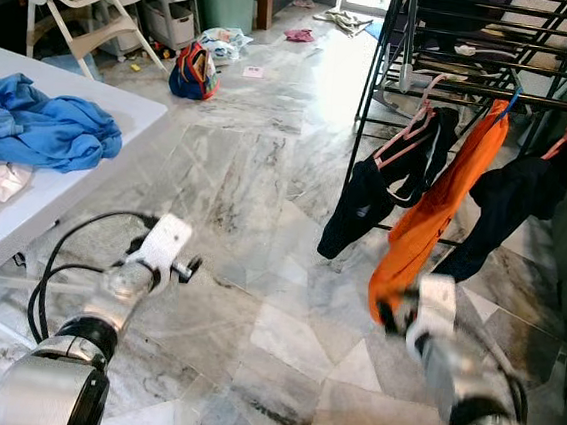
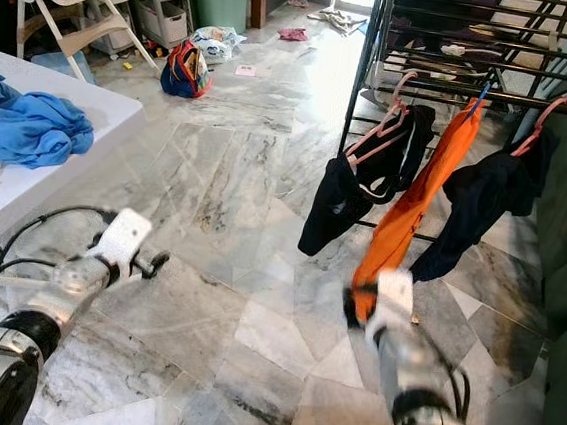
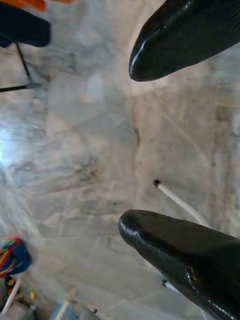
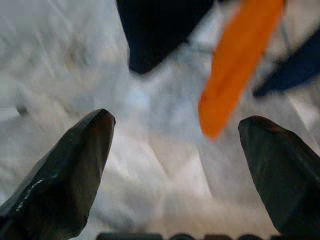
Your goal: Hang hanger
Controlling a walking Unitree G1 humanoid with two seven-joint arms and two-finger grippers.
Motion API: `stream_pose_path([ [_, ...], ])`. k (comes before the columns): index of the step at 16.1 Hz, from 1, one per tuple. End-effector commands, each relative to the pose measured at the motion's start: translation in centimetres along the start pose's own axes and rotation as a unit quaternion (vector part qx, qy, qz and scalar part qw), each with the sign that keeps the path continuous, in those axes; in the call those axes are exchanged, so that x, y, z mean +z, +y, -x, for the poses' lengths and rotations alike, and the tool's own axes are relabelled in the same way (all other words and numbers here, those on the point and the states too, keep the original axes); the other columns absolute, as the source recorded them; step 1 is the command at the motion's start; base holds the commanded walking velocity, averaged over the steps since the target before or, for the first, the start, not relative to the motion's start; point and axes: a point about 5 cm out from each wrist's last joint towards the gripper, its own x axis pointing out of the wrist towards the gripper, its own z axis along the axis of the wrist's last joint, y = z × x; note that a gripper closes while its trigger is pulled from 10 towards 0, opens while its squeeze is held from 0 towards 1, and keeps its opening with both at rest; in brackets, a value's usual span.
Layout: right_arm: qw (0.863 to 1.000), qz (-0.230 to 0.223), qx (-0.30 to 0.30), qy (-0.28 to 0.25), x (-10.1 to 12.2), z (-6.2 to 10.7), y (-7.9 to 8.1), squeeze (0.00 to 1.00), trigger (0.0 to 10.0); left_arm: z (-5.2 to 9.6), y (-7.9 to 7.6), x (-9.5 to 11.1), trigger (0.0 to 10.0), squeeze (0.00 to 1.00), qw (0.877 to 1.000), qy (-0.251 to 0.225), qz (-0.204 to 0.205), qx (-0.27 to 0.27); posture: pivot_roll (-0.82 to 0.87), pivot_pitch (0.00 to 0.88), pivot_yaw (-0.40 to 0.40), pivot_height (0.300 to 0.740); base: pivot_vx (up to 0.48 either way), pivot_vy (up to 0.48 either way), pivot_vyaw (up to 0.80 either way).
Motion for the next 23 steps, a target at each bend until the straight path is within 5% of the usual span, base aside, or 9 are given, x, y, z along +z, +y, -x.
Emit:
stream_pose_path([
  [1, 0.999, 0.002, 0.024, -0.037, 1.5, -0.3, 0.7, 0.00, 10.0, 0.2, -0.1, 0.0, 10.0, 0.00, 1.000, -0.017, 0.009, -0.004, 0.00, 0.054, 0.011, 0.740, 0.000, 0.000, 0.00],
  [6, 0.988, 0.026, 0.009, -0.154, 0.5, 3.5, 0.1, 0.00, 10.0, 2.8, -2.3, 0.5, 10.0, 0.00, 0.976, -0.190, 0.085, 0.071, 0.02, 0.095, -0.005, 0.740, 0.000, 0.000, 0.00],
  [14, 0.967, 0.052, -0.012, -0.248, 2.8, 7.3, 2.0, 0.00, 10.0, 5.3, -1.1, 1.2, 10.0, 0.00, 0.953, -0.234, 0.119, 0.152, 0.01, 0.124, -0.015, 0.740, 0.000, 0.000, 0.00],
  [15, 0.965, 0.061, -0.022, -0.256, 3.5, 7.5, 1.8, 0.00, 10.0, 5.3, -0.9, 1.9, 10.0, 0.74, 0.950, -0.243, 0.121, 0.156, 0.01, 0.124, -0.014, 0.740, 0.000, 0.000, 0.00],
  [16, 0.963, 0.060, -0.032, -0.261, 4.0, 7.7, 1.7, 0.00, 10.0, 5.2, -0.7, 2.5, 10.0, 0.74, 0.948, -0.250, 0.119, 0.158, 0.00, 0.121, -0.014, 0.740, 0.000, 0.000, 0.00],
  [18, 0.957, 0.058, -0.054, -0.281, 5.0, 8.0, 1.3, 0.00, 10.0, 4.9, -0.3, 4.4, 10.0, 0.09, 0.940, -0.278, 0.120, 0.158, 0.00, 0.121, -0.014, 0.740, 0.000, 0.000, 0.00],
  [21, 0.942, 0.062, -0.079, -0.319, 7.0, 8.2, 1.6, 0.00, 10.0, 4.8, 0.1, 7.8, 6.7, 0.00, 0.921, -0.336, 0.124, 0.152, -0.01, 0.116, -0.006, 0.740, 0.000, 0.000, 0.00],
  [22, 0.938, 0.056, -0.072, -0.335, 7.5, 8.4, 2.1, 0.00, 0.7, 5.0, -0.2, 7.9, 0.0, 0.00, 0.917, -0.351, 0.131, 0.140, -0.01, 0.113, -0.004, 0.740, 0.000, 0.000, 0.00],
  [23, 0.936, 0.057, -0.064, -0.341, 7.7, 8.4, 2.3, 0.00, 0.0, 4.9, -0.3, 7.9, 0.0, 0.00, 0.918, -0.349, 0.130, 0.138, -0.01, 0.113, -0.005, 0.740, 0.000, 0.000, 0.00],
])
